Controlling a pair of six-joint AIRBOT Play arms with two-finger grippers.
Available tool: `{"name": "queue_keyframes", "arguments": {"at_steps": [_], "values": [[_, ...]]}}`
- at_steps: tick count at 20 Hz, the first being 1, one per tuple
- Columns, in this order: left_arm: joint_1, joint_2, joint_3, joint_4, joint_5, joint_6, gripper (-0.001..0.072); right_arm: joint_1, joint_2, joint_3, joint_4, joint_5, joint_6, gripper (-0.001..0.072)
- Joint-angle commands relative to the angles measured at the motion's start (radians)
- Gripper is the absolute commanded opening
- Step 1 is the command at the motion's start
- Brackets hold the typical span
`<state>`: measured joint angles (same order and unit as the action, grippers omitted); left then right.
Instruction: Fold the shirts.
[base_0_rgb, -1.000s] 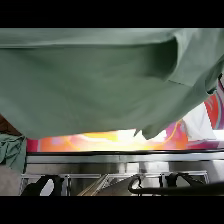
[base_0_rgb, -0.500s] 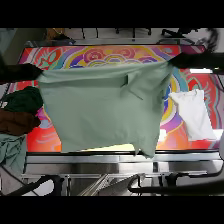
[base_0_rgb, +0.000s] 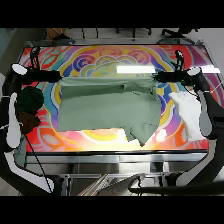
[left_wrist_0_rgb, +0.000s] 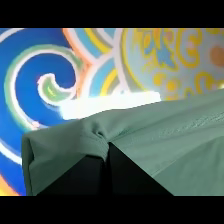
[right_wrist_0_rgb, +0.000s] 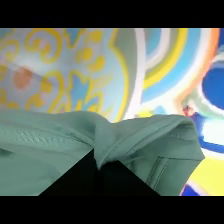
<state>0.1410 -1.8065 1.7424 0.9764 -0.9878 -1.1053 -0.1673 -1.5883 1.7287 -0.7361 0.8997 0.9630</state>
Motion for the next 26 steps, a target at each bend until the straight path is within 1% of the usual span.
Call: {"name": "queue_keyframes", "arguments": {"at_steps": [1,3,6,11,14,15,16,17,18,19,21,22,23,24,25,26], "values": [[-0.003,-0.095,0.058,0.002,-0.034,-0.014,0.0013,0.002,-0.021,0.008,-0.098,0.018,-0.021,0.0015],[-0.003,-0.128,0.058,0.013,-0.038,-0.016,0.0013,0.002,-0.024,-0.004,-0.134,0.023,-0.021,0.0015],[-0.009,-0.163,0.058,0.080,-0.027,-0.039,0.0013,0.002,-0.041,-0.040,-0.139,0.021,-0.021,0.0016],[-0.025,-0.205,0.058,0.079,-0.016,-0.038,0.0016,0.031,-0.088,-0.053,-0.131,0.022,-0.021,0.0017],[-0.034,-0.196,0.058,0.079,-0.016,-0.039,0.0020,0.041,-0.080,-0.052,-0.131,0.022,-0.021,0.0019],[-0.034,-0.190,0.058,0.079,-0.027,-0.040,0.0209,0.040,-0.071,-0.052,-0.132,0.026,-0.020,0.0075],[-0.034,-0.180,0.058,0.079,-0.049,-0.042,0.0583,0.039,-0.058,-0.051,-0.132,0.037,-0.020,0.0228],[-0.028,-0.164,0.058,0.080,-0.083,-0.058,0.0660,0.036,-0.034,-0.051,-0.137,0.062,-0.020,0.0312],[-0.019,-0.143,0.058,0.080,-0.121,-0.090,0.0660,0.030,-0.003,-0.051,-0.137,0.098,-0.020,0.0373],[-0.005,-0.115,0.058,0.089,-0.174,-0.119,0.0660,0.016,0.033,-0.051,-0.141,0.132,-0.003,0.0382],[0.029,-0.063,0.058,0.200,-0.313,-0.202,0.0660,-0.030,0.117,-0.051,-0.192,0.231,0.101,0.0381],[0.047,-0.040,0.044,0.246,-0.392,-0.220,0.0659,-0.058,0.148,-0.053,-0.207,0.297,0.149,0.0374],[0.064,-0.011,-0.002,0.257,-0.430,-0.220,0.0659,-0.087,0.173,-0.068,-0.207,0.369,0.183,0.0333],[0.084,0.019,-0.069,0.251,-0.447,-0.220,0.0659,-0.114,0.203,-0.108,-0.207,0.436,0.209,0.0320],[0.101,0.054,-0.156,0.252,-0.442,-0.220,0.0660,-0.138,0.238,-0.171,-0.207,0.472,0.229,0.0320],[0.113,0.087,-0.245,0.252,-0.419,-0.219,0.0660,-0.159,0.277,-0.248,-0.207,0.478,0.239,0.0320]]}}
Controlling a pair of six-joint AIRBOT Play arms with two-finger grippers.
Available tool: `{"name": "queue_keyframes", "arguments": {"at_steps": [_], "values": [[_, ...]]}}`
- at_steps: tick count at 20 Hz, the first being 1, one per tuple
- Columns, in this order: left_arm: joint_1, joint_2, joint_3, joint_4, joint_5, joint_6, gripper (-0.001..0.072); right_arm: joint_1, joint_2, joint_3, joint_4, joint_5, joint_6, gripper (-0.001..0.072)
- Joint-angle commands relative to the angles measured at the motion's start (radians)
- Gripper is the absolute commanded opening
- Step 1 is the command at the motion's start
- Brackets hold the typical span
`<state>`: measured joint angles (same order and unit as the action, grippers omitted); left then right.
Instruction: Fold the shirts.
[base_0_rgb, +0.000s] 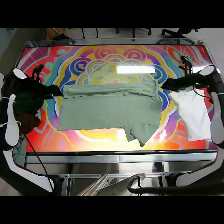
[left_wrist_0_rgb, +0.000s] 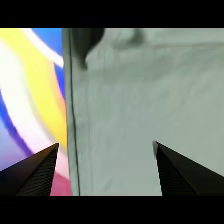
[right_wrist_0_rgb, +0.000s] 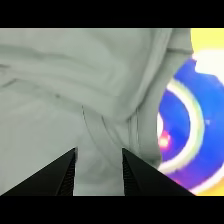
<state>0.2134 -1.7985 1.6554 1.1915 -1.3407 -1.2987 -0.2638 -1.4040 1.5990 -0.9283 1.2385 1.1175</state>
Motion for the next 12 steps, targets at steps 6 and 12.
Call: {"name": "queue_keyframes", "arguments": {"at_steps": [6,12], "values": [[0.048,0.137,-0.496,-0.079,0.074,0.042,0.0659,-0.172,0.333,-0.536,-0.013,0.093,0.114,0.0476],[0.048,0.135,-0.587,-0.219,0.117,0.114,0.0317,-0.155,0.367,-0.789,0.037,0.019,0.109,0.0480]]}}
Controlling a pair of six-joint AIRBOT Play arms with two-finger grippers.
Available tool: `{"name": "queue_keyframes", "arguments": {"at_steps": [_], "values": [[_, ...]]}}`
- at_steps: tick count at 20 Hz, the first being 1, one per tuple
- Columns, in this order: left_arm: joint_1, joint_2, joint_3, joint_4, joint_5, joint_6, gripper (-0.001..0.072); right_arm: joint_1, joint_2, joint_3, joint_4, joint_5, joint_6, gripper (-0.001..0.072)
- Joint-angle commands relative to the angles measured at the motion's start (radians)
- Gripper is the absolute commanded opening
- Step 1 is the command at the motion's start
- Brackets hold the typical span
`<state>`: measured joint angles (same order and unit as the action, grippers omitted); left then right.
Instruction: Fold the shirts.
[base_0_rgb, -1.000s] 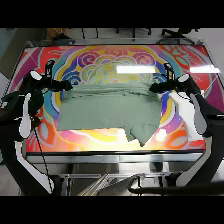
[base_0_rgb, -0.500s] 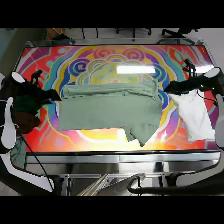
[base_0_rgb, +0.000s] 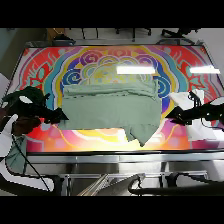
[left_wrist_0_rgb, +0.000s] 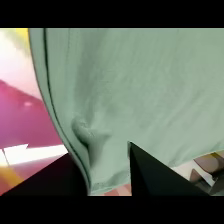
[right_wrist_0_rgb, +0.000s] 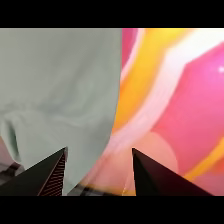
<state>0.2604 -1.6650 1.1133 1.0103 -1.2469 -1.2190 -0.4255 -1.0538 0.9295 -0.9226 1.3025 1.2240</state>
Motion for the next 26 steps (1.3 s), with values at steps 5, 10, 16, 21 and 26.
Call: {"name": "queue_keyframes", "arguments": {"at_steps": [5,10,16,21,26], "values": [[0.002,0.003,-0.045,-0.038,0.010,0.034,0.0015,0.119,-0.026,-0.232,0.087,-0.169,-0.023,0.0480],[0.002,0.003,-0.045,-0.038,-0.005,0.034,0.0015,0.224,-0.085,-0.231,0.156,-0.160,-0.048,0.0477],[0.002,0.060,-0.045,-0.036,-0.018,0.032,0.0014,0.228,-0.073,-0.231,0.169,-0.053,-0.077,0.0193],[0.002,0.127,-0.087,0.080,-0.097,-0.010,0.0014,0.228,-0.002,-0.235,0.119,-0.002,-0.068,0.0017],[0.006,0.242,-0.290,0.262,-0.112,-0.076,0.0014,0.227,0.234,-0.311,-0.151,0.091,0.142,0.0016]]}}
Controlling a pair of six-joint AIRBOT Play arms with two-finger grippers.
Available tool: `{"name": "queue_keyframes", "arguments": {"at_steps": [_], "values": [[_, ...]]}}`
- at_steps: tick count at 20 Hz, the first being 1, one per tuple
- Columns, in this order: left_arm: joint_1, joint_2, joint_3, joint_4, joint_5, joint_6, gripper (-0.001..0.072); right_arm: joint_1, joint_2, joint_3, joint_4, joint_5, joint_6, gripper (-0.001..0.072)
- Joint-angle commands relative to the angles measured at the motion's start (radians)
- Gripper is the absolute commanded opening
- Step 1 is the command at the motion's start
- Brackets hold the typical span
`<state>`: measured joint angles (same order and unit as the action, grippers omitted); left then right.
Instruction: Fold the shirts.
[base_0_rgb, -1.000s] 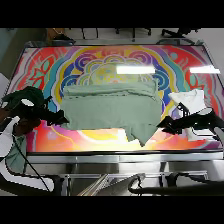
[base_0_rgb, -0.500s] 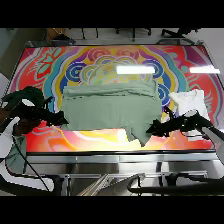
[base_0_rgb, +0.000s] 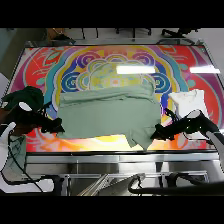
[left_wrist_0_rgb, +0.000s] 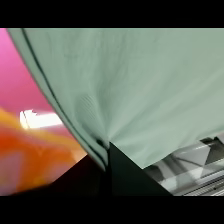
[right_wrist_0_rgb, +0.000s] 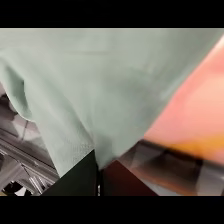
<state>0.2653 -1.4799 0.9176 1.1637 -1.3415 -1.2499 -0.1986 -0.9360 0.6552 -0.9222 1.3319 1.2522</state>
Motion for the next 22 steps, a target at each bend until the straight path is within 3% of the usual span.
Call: {"name": "queue_keyframes", "arguments": {"at_steps": [1,6,12,18,22], "values": [[0.006,0.069,-0.115,0.110,-0.020,-0.063,0.0014,0.000,0.156,-0.041,-0.171,0.059,0.114,0.0016],[0.005,0.108,-0.007,-0.008,-0.077,-0.067,0.0014,-0.008,0.209,0.086,-0.143,-0.106,0.020,0.0016],[-0.005,0.097,0.304,-0.144,-0.030,-0.072,0.0014,0.008,-0.063,0.431,0.025,-0.287,-0.145,0.0017],[-0.053,-0.154,0.528,-0.143,0.036,-0.082,0.0015,0.081,-0.425,0.694,0.056,-0.421,-0.236,0.0017],[-0.095,-0.324,0.601,-0.137,0.119,-0.083,0.0016,0.100,-0.523,0.729,0.063,-0.522,-0.259,0.0024]]}}
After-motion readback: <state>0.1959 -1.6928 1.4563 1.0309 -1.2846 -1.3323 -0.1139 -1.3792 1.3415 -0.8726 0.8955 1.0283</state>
